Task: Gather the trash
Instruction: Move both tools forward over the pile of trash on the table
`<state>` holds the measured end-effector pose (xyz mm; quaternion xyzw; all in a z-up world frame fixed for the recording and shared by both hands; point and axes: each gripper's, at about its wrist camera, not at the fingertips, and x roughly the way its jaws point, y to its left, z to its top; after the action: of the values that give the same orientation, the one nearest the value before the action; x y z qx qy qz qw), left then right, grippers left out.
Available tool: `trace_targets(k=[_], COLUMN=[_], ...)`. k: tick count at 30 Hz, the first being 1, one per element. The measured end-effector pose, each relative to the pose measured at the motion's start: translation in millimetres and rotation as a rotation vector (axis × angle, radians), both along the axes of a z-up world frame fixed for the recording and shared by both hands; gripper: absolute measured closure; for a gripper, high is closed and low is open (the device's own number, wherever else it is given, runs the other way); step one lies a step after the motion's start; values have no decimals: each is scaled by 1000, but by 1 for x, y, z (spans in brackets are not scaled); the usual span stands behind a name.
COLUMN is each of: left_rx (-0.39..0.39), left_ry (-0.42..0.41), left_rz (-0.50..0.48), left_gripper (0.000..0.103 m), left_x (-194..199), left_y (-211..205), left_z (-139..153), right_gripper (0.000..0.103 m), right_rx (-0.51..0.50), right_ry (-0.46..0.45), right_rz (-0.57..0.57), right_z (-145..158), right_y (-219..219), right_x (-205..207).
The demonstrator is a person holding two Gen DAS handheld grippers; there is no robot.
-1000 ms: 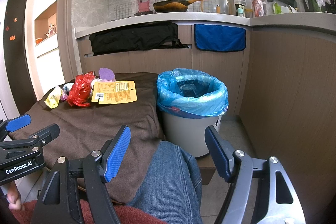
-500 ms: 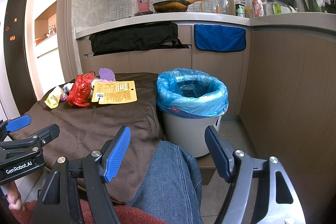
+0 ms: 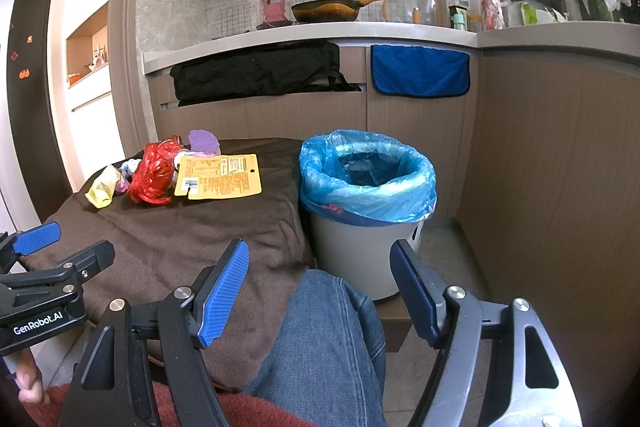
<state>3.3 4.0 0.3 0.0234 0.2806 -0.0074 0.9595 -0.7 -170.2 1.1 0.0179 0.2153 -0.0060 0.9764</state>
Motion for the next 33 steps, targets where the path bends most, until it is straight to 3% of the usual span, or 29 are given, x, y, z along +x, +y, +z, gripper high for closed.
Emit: trace_targets(k=[6, 11, 16, 24, 33], left_rx=[-44, -54, -71, -64, -95], left_ry=[6, -2, -5, 39, 40], left_rz=[13, 18, 26, 41, 11], left_gripper=[16, 16, 16, 16, 16], left_x=[33, 74, 124, 193, 229], left_y=[17, 46, 81, 129, 165], left_z=[-3, 2, 10, 4, 2], right_gripper=[32, 32, 32, 33, 33], right_rx=[-49, -56, -142, -164, -143], right_ry=[-42, -42, -59, 12, 143], right_rz=[28, 100, 161, 290, 408], right_z=[3, 24, 37, 34, 23], right_y=[7, 20, 50, 101, 149], right_x=[24, 67, 119, 211, 307])
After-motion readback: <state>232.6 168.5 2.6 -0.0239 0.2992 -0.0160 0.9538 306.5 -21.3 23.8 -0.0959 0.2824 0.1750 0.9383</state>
